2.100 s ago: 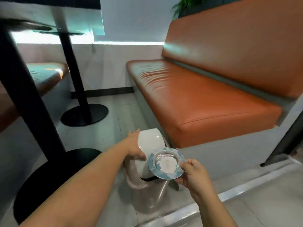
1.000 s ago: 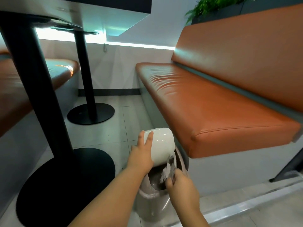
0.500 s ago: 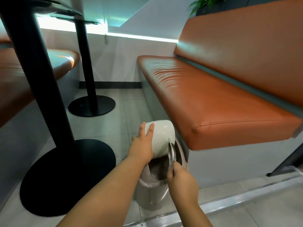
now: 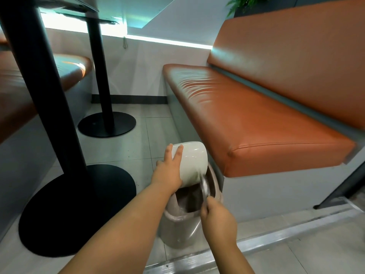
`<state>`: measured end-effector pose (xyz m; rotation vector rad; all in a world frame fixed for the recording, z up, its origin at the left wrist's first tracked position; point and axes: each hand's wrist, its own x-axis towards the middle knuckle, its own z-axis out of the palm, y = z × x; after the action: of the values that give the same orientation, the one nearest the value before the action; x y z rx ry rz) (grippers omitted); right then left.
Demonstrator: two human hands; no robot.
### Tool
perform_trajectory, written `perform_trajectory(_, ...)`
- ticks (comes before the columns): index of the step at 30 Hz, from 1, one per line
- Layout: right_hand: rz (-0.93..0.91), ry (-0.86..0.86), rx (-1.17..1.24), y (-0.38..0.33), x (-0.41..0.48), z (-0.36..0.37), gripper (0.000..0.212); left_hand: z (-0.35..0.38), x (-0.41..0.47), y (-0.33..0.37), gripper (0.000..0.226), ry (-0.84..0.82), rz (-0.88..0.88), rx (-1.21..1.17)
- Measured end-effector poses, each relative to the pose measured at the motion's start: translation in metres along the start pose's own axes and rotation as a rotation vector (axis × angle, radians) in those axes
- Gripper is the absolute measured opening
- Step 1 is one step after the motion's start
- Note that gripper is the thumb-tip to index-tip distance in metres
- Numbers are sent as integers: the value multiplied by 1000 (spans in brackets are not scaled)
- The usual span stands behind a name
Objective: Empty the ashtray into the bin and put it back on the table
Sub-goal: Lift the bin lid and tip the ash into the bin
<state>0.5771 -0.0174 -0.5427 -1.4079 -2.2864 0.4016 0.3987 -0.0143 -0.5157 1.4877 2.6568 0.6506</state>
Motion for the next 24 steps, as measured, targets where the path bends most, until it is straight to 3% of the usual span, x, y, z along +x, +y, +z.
perform_trajectory(24,-6,-31,22,7,6,-3,15,-1,-2,2,110,19,0,6)
